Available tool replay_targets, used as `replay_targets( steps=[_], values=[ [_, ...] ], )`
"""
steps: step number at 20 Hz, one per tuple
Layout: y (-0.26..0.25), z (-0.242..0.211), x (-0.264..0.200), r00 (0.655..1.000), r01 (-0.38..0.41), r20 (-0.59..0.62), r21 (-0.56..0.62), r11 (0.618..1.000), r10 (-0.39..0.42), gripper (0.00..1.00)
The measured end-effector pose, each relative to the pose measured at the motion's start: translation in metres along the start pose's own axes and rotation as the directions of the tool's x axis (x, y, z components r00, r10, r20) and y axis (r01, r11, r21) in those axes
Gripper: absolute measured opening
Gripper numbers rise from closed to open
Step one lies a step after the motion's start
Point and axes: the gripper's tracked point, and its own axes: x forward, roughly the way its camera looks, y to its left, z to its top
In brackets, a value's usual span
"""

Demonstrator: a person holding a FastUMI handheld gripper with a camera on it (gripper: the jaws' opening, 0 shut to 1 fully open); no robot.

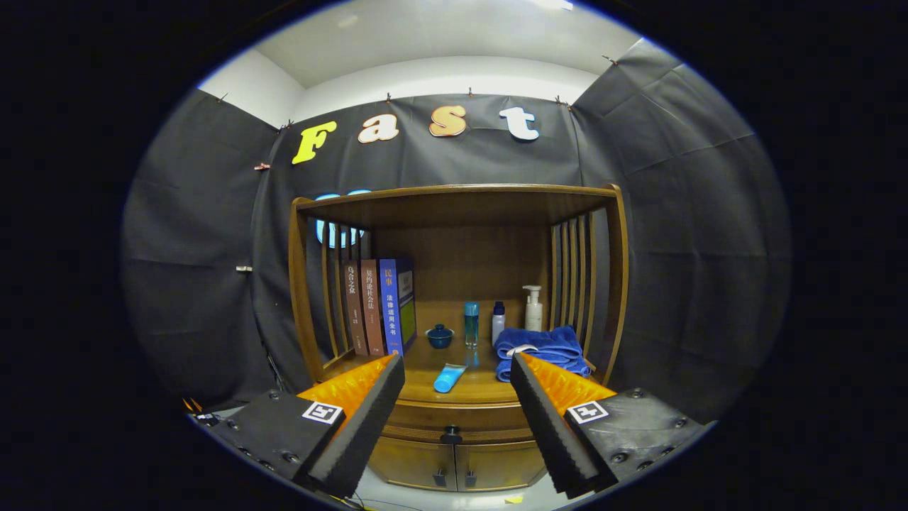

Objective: Pull open the drawer, take out the items inside it, and place them on the countertop above the cabinet.

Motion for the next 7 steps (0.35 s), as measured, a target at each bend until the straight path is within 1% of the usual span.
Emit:
replay_targets(
  steps=[7],
  values=[
    [-0.0005, 0.0009, -0.0003, 1.0, -0.003, 0.001, 0.002, 1.0, 0.003, 0.99]
  ],
)
